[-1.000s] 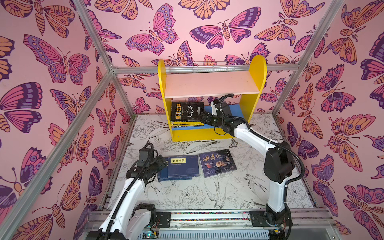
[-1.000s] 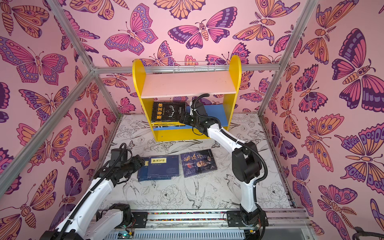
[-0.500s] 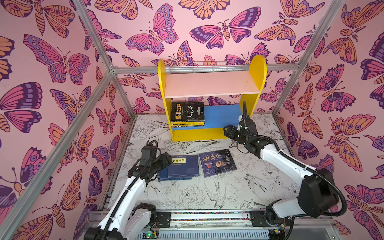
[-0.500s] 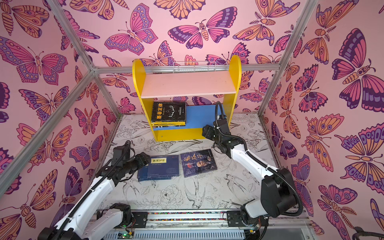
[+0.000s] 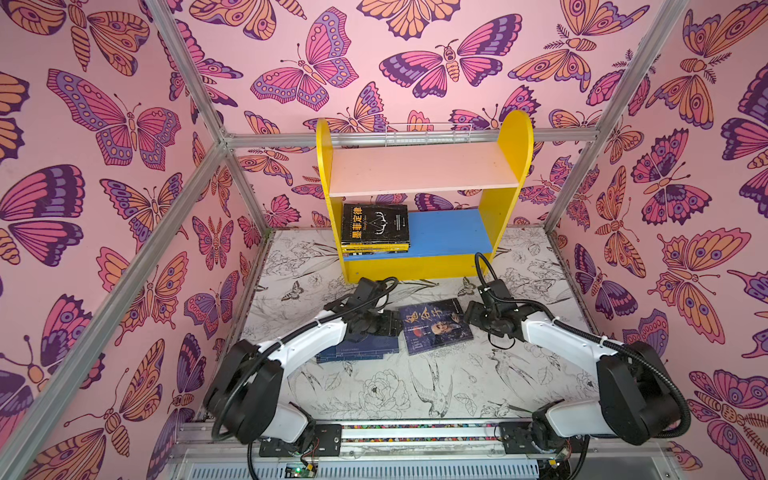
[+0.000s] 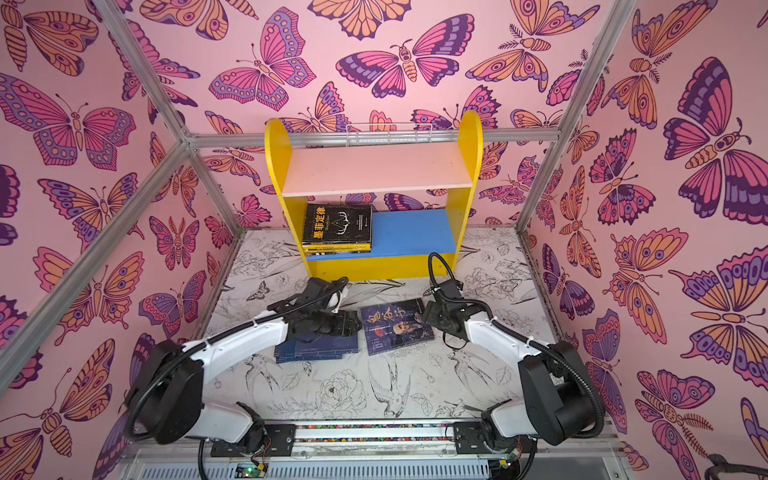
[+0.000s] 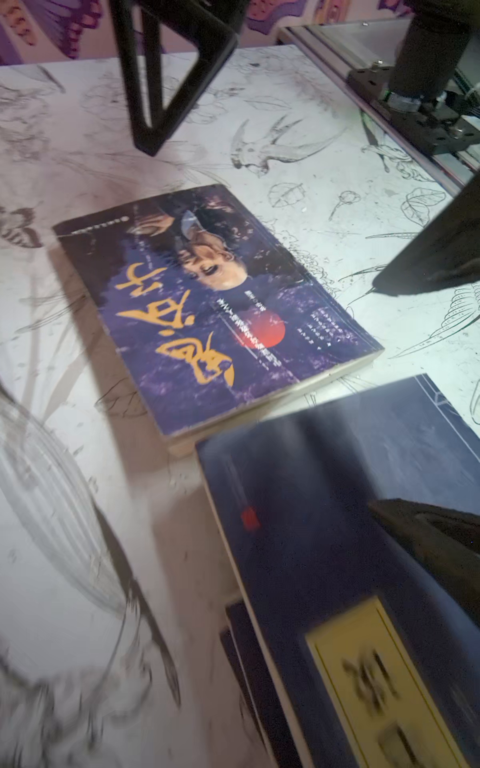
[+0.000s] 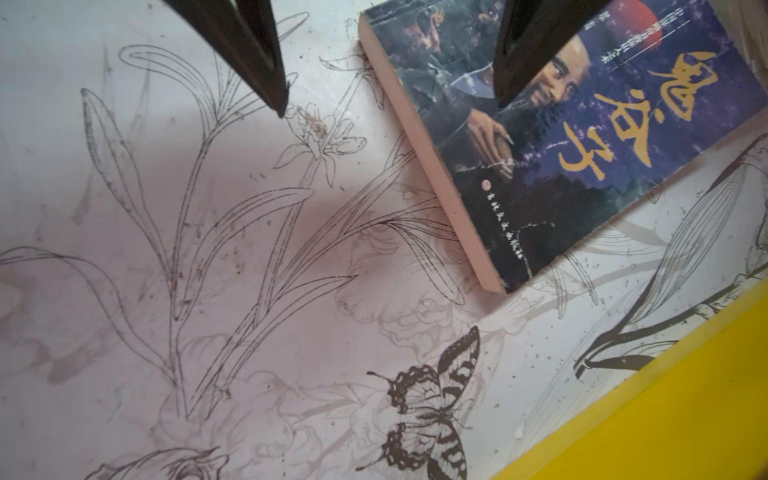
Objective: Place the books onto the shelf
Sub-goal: 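Move both grippers down to the purple book on the table, then tilt the purple book up on its edge with both grippers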
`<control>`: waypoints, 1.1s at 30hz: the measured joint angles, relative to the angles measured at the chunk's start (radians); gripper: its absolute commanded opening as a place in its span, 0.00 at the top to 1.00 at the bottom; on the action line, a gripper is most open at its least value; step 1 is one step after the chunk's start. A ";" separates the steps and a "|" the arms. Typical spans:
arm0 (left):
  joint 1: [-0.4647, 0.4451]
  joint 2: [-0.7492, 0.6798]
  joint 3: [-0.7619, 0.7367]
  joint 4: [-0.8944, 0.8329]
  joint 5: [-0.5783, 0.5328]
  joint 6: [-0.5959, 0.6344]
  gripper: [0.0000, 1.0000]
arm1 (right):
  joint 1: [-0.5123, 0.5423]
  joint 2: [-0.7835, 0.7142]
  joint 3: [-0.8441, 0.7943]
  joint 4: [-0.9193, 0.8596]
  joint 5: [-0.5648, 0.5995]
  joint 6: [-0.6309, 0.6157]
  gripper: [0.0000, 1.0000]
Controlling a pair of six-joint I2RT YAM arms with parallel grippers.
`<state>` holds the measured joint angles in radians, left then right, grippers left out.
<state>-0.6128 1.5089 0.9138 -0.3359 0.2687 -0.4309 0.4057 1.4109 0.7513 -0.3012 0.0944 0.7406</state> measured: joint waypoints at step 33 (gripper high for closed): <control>-0.045 0.333 0.206 -0.062 0.101 0.055 0.27 | -0.009 0.168 0.023 0.136 -0.317 -0.185 0.28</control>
<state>-0.6582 1.8420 1.1202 -0.3977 0.3702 -0.3759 0.3969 1.5791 0.7746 -0.1654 -0.2230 0.5560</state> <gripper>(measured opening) 0.743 0.729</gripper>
